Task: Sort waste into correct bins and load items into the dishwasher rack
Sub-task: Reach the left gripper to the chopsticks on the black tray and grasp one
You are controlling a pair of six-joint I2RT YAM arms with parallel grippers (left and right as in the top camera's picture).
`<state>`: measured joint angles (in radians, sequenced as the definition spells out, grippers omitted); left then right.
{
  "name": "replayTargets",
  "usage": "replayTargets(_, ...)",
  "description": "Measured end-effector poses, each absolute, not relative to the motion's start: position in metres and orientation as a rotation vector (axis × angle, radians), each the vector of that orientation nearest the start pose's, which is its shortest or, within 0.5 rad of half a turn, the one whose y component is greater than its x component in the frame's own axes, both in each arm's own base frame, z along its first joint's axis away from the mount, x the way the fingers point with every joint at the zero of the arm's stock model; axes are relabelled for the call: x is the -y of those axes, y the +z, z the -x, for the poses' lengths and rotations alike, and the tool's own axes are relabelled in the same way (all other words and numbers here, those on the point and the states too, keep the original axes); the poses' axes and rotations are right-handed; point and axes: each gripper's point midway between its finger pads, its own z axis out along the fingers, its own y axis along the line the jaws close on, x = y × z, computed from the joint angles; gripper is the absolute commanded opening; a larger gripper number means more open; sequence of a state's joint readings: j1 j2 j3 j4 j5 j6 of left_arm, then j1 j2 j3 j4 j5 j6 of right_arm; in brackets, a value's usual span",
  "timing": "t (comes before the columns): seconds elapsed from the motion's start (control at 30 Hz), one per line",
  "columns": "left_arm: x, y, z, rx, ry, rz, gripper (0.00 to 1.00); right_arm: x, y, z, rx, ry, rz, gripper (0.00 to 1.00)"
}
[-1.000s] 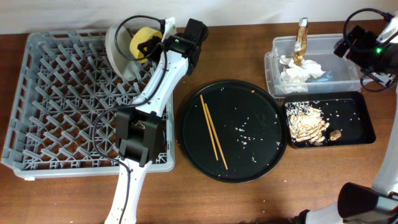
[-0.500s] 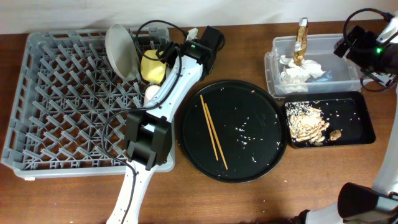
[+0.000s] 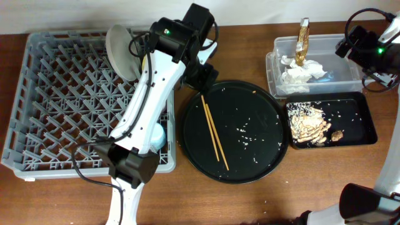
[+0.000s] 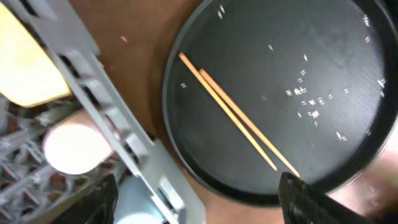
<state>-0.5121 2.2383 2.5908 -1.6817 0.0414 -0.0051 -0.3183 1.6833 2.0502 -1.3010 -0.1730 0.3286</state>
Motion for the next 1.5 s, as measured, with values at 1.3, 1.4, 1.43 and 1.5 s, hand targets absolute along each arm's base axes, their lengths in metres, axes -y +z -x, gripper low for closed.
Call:
replayTargets(1.3,0.280,0.007,-0.407,-2.942,-0.080,-0.234,0.14,0.098,0.324,-0.391,-2.391,0.221,-0.726,0.98)
replayTargets(1.4,0.283,0.008,-0.411,-2.925,-0.095,-0.225,0.08,0.098,0.324,-0.391,-2.391,0.221,-0.726,0.98)
replayTargets(1.43,0.285,0.008,-0.413,-2.918,-0.110,-0.225,0.04,0.098,0.324,-0.391,-2.391,0.220,-0.725,0.99)
replayTargets(1.5,0.290,0.008,-0.415,-2.906,-0.144,-0.223,0.01,0.098,0.324,-0.391,-2.391,0.221,-0.726,0.99)
